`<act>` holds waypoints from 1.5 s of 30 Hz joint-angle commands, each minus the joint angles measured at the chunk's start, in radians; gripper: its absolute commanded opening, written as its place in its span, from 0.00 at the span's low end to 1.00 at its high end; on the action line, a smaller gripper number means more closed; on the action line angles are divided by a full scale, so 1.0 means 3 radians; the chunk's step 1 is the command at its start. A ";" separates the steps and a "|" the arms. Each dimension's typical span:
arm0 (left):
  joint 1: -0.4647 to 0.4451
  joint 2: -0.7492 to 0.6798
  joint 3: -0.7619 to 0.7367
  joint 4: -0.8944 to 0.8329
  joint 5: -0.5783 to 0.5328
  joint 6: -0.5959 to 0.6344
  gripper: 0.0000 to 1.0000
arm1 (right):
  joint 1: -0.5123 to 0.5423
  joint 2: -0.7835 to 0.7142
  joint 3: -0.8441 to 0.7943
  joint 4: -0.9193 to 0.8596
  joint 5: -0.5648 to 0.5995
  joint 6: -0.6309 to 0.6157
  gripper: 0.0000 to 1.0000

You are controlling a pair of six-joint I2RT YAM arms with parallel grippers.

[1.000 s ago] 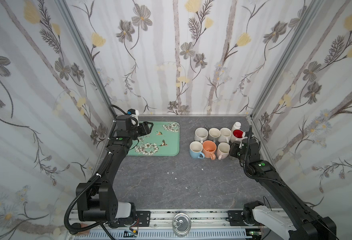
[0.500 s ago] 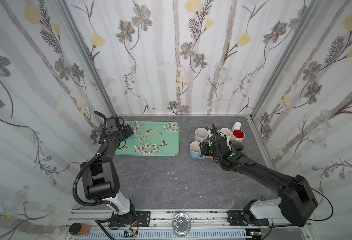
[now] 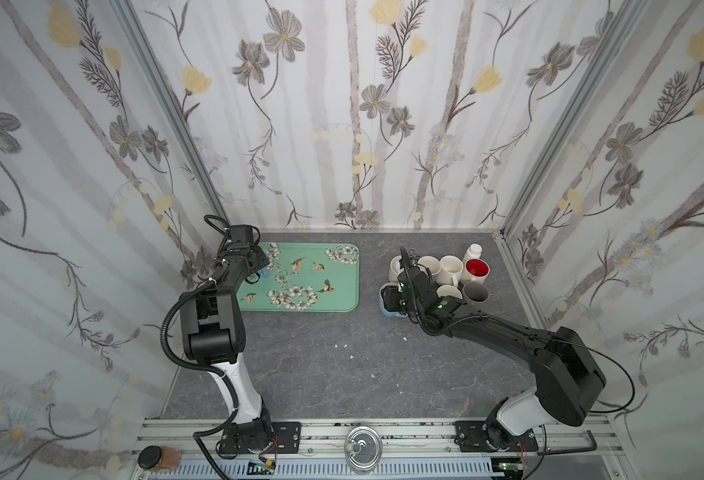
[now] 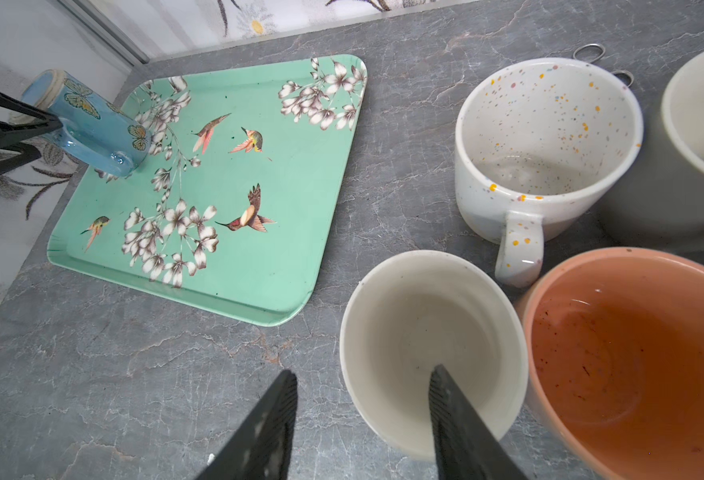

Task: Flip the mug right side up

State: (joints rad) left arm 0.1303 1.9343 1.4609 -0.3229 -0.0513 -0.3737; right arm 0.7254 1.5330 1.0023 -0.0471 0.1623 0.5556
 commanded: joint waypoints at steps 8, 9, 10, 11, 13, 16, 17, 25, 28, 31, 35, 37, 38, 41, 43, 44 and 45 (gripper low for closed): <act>-0.0036 0.0298 0.0187 -0.0135 -0.0094 -0.0097 0.42 | 0.0000 0.0014 0.0014 0.0065 0.0058 -0.0116 0.52; -0.0035 0.0312 0.0187 -0.0135 -0.0102 -0.0107 0.40 | -0.0001 0.0019 0.0013 0.0067 0.0052 -0.0119 0.52; -0.0035 0.0329 0.0187 -0.0141 -0.0108 -0.0114 0.37 | -0.0001 0.0024 0.0013 0.0070 0.0047 -0.0123 0.52; -0.0039 0.0336 0.0187 -0.0141 -0.0117 -0.0120 0.34 | -0.0001 0.0029 0.0010 0.0070 0.0047 -0.0118 0.52; -0.0043 0.0337 0.0178 -0.0144 -0.0126 -0.0120 0.28 | -0.0003 0.0024 0.0003 0.0075 0.0042 -0.0126 0.52; -0.0046 0.0324 0.0172 -0.0178 -0.0136 -0.0110 0.22 | -0.0002 0.0011 -0.0017 0.0085 0.0044 -0.0124 0.52; -0.0049 0.0317 0.0161 -0.0186 -0.0124 -0.0109 0.20 | -0.0003 0.0004 -0.0027 0.0086 0.0042 -0.0124 0.52; -0.0197 0.0040 -0.0196 -0.0121 0.0053 -0.0130 0.07 | -0.0003 -0.0135 -0.0132 0.0129 0.0001 -0.0051 0.52; -0.0364 -0.0088 -0.0353 -0.0089 0.0182 -0.0150 0.06 | -0.0004 -0.0224 -0.0212 0.0163 -0.0012 -0.0005 0.52; -0.0601 -0.0201 -0.0485 -0.0074 0.0247 -0.0184 0.04 | 0.0006 -0.0306 -0.0299 0.0214 -0.0038 0.0055 0.52; -0.0955 -0.0359 -0.0716 0.0017 0.0280 -0.0250 0.01 | 0.0020 -0.0398 -0.0407 0.0259 -0.0074 0.0132 0.52; -0.1128 -0.0437 -0.0825 0.0076 0.0292 -0.0303 0.01 | 0.0035 -0.0437 -0.0453 0.0275 -0.0075 0.0149 0.52; -0.1191 -0.0468 -0.0864 0.0101 0.0298 -0.0330 0.02 | 0.0045 -0.0453 -0.0467 0.0272 -0.0078 0.0147 0.52; -0.1350 -0.0553 -0.0990 0.0148 0.0267 -0.0379 0.05 | 0.0060 -0.0485 -0.0488 0.0244 -0.0076 0.0148 0.52; -0.1421 -0.0602 -0.1059 0.0161 0.0223 -0.0378 0.14 | 0.0070 -0.0497 -0.0498 0.0236 -0.0076 0.0152 0.52; -0.1435 -0.0622 -0.1082 0.0161 0.0204 -0.0380 0.19 | 0.0078 -0.0498 -0.0498 0.0235 -0.0080 0.0151 0.52; -0.1446 -0.0638 -0.1102 0.0161 0.0190 -0.0373 0.23 | 0.0089 -0.0495 -0.0498 0.0238 -0.0086 0.0150 0.52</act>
State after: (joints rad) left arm -0.2947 1.7573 1.1450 -0.2718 0.0029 -0.4519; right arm 0.7467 1.3918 0.8562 -0.0051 0.1368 0.5926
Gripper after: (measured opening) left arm 0.202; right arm 0.522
